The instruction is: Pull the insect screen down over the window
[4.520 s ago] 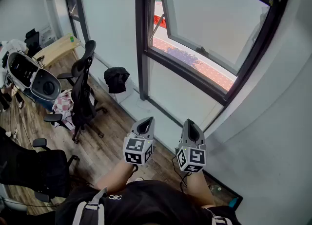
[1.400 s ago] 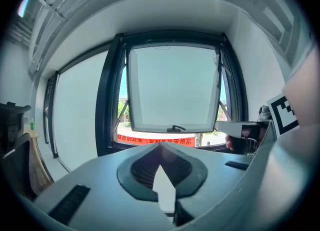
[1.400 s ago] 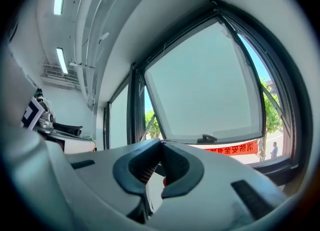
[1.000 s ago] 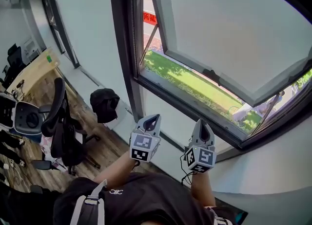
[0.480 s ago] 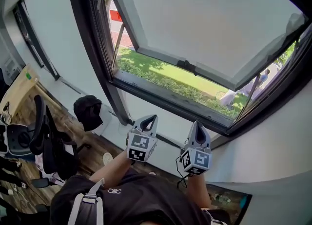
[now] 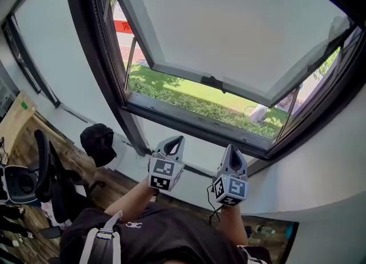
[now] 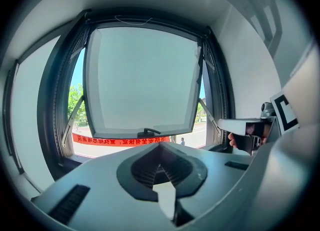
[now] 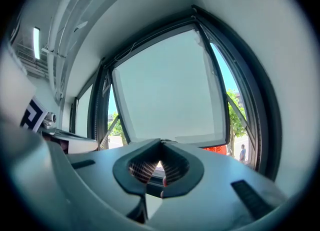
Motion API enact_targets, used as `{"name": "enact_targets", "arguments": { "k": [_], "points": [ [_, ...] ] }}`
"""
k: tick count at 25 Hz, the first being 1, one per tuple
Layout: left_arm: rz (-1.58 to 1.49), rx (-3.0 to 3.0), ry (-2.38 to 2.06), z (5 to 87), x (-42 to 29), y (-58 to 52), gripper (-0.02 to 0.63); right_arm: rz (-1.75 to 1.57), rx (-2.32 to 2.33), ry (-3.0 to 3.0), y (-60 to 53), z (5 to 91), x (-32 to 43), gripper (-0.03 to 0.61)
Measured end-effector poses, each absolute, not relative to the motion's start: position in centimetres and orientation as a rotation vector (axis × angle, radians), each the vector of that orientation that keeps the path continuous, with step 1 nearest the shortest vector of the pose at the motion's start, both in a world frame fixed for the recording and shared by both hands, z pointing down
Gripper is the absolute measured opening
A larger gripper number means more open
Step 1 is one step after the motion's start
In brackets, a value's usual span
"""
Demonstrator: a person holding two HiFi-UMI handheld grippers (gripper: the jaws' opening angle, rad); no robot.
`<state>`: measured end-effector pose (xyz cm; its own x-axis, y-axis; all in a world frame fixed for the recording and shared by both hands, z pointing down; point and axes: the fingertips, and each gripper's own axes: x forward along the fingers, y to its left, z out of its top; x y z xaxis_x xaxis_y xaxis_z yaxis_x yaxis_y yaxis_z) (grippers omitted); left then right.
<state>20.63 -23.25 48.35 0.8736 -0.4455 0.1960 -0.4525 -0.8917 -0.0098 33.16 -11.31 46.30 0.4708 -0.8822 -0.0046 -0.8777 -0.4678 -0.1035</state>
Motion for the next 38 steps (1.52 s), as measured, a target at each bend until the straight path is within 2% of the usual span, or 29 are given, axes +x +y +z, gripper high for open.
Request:
{"name": "enact_targets", "arguments": {
  "k": [14, 28, 38],
  "points": [
    [0.235, 3.018, -0.671, 47.6, 17.4, -31.9, 0.012, -0.007, -2.704, 1.475, -16.9, 45.2, 30.5, 0.005],
    [0.201, 3.031, -0.606, 47.0, 16.7, -33.9, 0.012, 0.030, -2.847, 1.429, -16.8, 44.8, 29.4, 0.006],
    [0.120, 3.415, -0.814, 41.8, 16.1, -36.4, 0.012, 0.521, -3.235, 1.468, -16.0, 40.4, 31.1, 0.005]
  ]
}}
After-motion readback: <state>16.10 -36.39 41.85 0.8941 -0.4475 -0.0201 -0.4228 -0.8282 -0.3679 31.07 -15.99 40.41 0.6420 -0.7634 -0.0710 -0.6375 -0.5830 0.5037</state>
